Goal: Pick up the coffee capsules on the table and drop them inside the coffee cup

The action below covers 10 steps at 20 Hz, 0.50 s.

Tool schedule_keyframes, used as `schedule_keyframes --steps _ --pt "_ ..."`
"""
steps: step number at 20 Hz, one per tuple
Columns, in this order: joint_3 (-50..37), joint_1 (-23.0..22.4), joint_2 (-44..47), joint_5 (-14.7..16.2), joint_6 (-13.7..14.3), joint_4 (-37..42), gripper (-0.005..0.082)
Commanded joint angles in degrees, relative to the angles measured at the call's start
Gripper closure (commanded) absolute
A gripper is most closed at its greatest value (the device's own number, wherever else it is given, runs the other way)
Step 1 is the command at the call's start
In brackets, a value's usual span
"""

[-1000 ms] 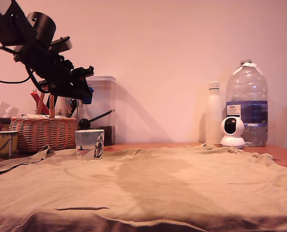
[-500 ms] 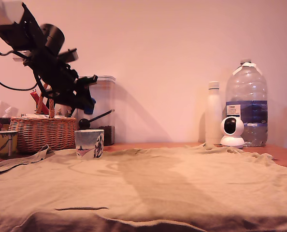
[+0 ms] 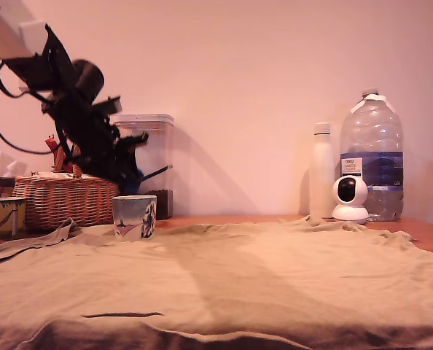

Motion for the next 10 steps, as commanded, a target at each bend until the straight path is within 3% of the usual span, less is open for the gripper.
schedule_keyframes --steps 1,10 --pt "0.26 0.39 1.36 0.09 0.02 0.02 0.0604" --pt "0.26 0.48 1.36 0.09 1.51 0.2 0.0599"
